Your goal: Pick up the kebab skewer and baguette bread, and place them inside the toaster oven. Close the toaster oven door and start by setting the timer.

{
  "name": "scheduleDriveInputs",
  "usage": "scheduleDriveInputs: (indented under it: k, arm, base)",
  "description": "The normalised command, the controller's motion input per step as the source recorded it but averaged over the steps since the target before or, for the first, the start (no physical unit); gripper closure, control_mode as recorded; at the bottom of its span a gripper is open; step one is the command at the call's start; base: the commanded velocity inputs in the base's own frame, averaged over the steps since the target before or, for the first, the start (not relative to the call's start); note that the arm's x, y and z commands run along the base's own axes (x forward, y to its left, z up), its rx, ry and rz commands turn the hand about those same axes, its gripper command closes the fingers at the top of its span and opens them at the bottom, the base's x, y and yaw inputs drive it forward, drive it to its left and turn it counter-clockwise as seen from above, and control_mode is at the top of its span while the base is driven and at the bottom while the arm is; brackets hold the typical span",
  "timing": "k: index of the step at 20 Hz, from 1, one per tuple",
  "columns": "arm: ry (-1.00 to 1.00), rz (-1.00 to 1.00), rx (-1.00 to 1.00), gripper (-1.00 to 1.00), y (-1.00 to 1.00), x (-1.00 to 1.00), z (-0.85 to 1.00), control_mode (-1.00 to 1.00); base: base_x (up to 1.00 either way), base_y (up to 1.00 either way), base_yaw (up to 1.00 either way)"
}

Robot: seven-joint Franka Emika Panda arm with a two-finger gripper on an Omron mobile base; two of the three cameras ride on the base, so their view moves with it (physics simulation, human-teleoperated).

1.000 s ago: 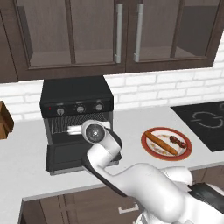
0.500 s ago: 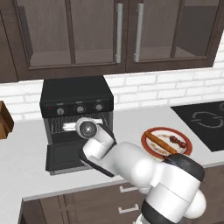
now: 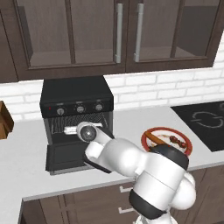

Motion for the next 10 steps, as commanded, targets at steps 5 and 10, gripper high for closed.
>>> scheduleDriveInputs:
  k: [5,10]
  arm:
    - [0.01,-0.03,0.0,-1.0,0.0,0.51,0.08,-1.0]
    - [0.0,0.0,0.0,-1.0,0.03,0.13,-0.12,-1.0]
  base:
    - [0.0,0.0,0.0]
    - [0.0,0.0,0.0]
